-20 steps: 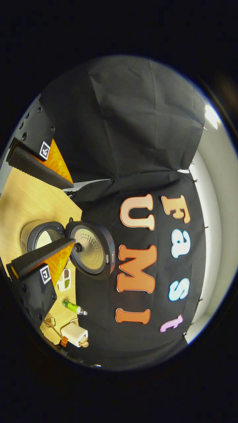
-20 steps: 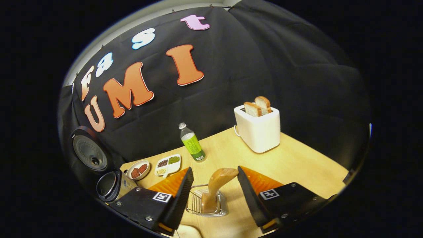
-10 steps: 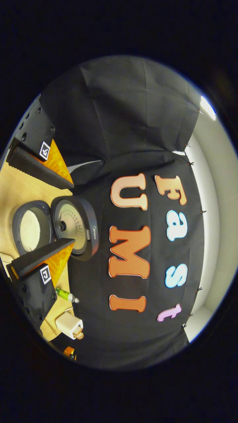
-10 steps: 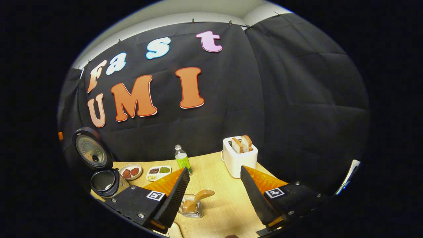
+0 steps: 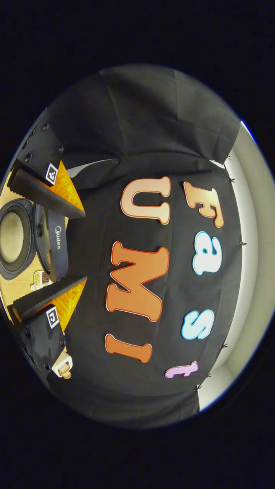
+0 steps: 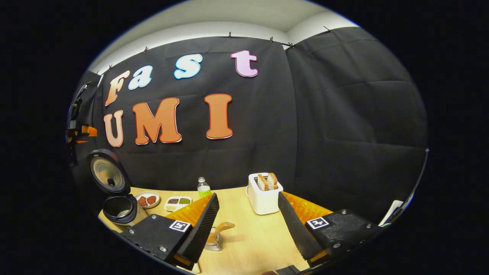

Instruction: Close the left gripper, press the button to open the rice cooker; take a wooden spoon from the chopstick holder with the right hand, scoop a spoonful of rice and pour it into the rice cooker, then put the wooden spoon back into the chopstick holder.

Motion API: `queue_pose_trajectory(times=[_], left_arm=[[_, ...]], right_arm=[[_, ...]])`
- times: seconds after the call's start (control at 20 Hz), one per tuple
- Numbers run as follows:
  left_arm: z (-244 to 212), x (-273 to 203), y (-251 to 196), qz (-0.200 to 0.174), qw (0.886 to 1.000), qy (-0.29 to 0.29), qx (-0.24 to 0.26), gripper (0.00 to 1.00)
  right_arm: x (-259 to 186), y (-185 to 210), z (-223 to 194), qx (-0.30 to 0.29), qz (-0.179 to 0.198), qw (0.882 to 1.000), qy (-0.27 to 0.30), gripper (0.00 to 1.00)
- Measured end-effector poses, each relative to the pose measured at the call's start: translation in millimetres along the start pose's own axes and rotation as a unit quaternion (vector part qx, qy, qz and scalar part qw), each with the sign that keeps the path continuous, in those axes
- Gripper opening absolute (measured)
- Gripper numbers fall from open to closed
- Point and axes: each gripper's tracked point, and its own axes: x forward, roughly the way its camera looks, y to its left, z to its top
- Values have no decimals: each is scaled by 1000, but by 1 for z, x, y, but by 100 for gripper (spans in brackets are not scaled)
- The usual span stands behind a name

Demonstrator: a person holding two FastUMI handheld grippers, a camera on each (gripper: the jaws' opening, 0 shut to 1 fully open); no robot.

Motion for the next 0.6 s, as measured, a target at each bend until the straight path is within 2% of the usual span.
queue_pose_trajectory(times=[0.1, 0.15, 0.35, 0.4, 0.45, 0.6], left_arm=[[-10, 20, 4, 13, 999, 18, 23, 100], [-14, 28, 5, 16, 999, 24, 29, 98], [-48, 43, 10, 23, 997, 69, 20, 98], [-49, 41, 14, 30, 997, 65, 37, 98], [-45, 39, 10, 23, 998, 48, 39, 98], [-54, 26, 0, 12, 998, 49, 42, 99]], right_arm=[[0, -5, -2, 6, -6, 1000, 5, 95], [-1, -6, -3, 9, -9, 1000, 6, 95], [-6, -14, 0, 9, -19, 1000, 0, 95], [-7, -16, 0, 10, -21, 1000, 1, 95], [-8, -18, 0, 13, -23, 1000, 2, 95], [-8, -18, -3, 22, -22, 1000, 4, 95]])
